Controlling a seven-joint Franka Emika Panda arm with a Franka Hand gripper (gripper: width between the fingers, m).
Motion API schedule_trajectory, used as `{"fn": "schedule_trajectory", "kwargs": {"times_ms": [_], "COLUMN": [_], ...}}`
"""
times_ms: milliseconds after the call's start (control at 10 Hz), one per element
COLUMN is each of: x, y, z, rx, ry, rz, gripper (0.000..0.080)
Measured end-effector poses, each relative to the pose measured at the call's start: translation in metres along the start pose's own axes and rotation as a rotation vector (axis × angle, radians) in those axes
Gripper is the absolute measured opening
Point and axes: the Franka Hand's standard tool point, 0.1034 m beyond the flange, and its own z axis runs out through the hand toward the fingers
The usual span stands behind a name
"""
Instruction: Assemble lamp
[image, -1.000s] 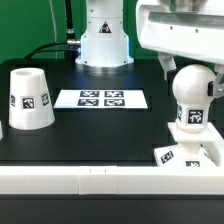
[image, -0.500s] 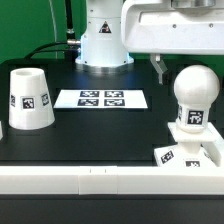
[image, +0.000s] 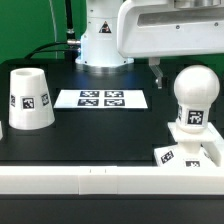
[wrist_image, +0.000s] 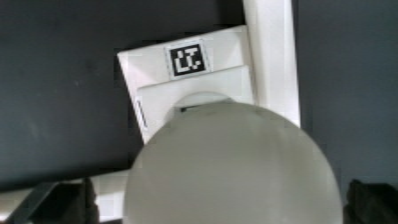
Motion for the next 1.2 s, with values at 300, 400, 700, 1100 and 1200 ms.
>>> {"fn": "schedule_trajectory", "kwargs": {"times_ms": [300,400,700,1100,1200], "x": [-0.001,-0.001,-0.001,0.001,0.001], "y": [0.0,0.001,0.006,0.013,0.015], "z": [0.003,0.003,0.005,0.004,0.004], "rx": [-0.017,-0.026,-0.051,-0.073,-0.08], "ry": [-0.005,-0.006,-0.018,-0.031,-0.036], "rz": [-0.29,-0.394,-0.667,-0.917,-0.98], "gripper": [0.0699,0.0699,0.0699,0.0699,0.0699]}}
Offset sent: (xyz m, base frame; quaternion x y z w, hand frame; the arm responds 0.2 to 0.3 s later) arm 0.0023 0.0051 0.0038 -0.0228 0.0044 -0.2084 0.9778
